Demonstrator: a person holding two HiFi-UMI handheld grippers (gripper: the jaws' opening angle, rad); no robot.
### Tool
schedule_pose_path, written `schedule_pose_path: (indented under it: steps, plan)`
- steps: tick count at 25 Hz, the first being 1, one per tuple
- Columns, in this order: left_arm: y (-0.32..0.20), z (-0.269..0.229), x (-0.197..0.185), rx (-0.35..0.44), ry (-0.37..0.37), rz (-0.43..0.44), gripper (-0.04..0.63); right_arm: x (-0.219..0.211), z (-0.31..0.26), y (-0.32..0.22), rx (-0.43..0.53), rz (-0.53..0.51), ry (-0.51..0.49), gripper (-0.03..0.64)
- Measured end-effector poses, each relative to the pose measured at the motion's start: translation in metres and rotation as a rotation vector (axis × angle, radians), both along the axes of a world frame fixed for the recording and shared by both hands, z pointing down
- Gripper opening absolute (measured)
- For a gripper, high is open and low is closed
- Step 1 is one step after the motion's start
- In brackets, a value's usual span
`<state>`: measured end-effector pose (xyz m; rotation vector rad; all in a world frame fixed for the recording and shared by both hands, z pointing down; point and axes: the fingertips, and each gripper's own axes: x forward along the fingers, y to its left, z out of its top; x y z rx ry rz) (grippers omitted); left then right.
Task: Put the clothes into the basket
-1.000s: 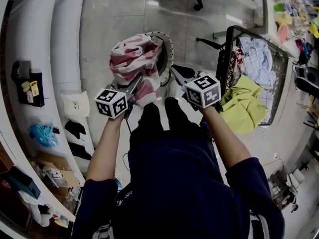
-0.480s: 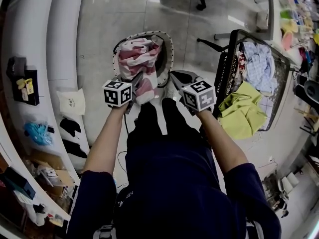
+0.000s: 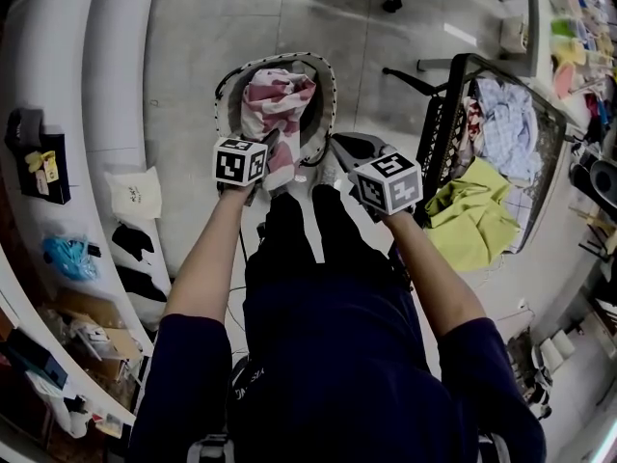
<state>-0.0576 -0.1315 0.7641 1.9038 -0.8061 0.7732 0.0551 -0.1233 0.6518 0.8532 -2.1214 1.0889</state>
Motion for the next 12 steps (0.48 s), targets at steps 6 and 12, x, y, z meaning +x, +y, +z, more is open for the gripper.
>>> schedule_pose_path:
  steps: [6, 12]
  plan:
    - [0.002, 0.026, -0.001, -0.059, -0.078, 0.009, 0.211, 0.001, 0.004, 0.002, -0.013, 0.004, -0.008, 0.008]
    - [0.006, 0.024, -0.002, -0.077, -0.038, -0.013, 0.244, -0.005, 0.003, -0.004, -0.012, 0.002, -0.024, 0.008]
